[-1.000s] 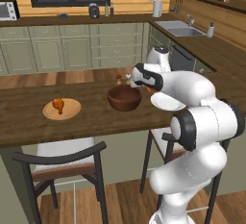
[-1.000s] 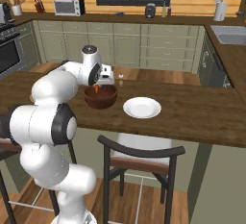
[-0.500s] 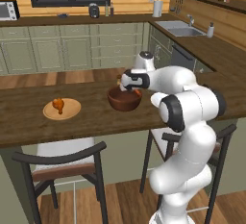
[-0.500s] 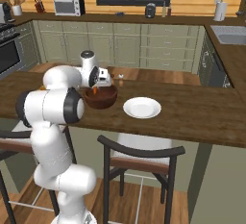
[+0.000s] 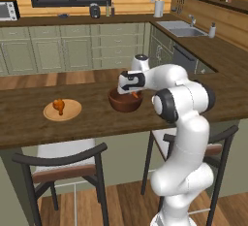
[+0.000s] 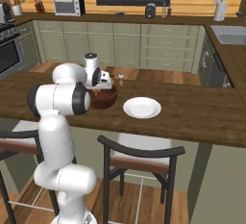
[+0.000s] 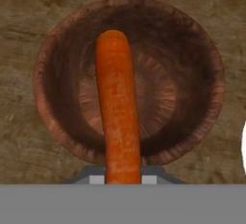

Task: Pick the chicken drumstick and carrot from their plates and place them in the bowl. Then put the bowl in the fridge.

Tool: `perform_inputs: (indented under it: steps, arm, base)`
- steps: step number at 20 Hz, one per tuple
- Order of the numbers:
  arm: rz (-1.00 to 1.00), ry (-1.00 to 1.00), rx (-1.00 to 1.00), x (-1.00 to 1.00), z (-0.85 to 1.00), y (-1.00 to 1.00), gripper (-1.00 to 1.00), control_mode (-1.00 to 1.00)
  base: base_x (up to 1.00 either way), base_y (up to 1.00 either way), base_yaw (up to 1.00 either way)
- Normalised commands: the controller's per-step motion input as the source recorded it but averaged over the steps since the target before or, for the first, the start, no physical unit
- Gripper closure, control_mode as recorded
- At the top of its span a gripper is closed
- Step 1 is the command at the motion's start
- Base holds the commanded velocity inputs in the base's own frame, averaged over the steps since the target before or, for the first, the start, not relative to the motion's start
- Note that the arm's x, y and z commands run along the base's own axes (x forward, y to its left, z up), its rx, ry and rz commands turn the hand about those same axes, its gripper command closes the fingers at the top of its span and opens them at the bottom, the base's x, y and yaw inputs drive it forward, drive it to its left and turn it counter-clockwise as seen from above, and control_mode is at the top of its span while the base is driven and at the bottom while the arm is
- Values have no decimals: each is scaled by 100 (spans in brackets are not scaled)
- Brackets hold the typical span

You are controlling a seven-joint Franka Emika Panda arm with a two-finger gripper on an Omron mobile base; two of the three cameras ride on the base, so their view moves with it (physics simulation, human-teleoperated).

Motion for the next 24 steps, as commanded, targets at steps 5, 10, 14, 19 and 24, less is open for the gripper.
perform_inputs:
  steps: [5, 10, 14, 19, 24]
  arm:
    - [2, 2, 0, 17, -26, 0, 100, -100]
    - [4, 3, 1, 12, -30, 0, 100, -100]
    - [4, 0, 0, 13, -26, 0, 100, -100]
    - [2, 5, 0, 37, -13, 1, 100, -100]
    - [0, 16, 0, 47, 0, 5, 100, -100]
  base:
    - [0, 0, 0]
    - [0, 0, 0]
    - [0, 0, 0]
    - [0, 0, 0]
    - [0, 0, 0]
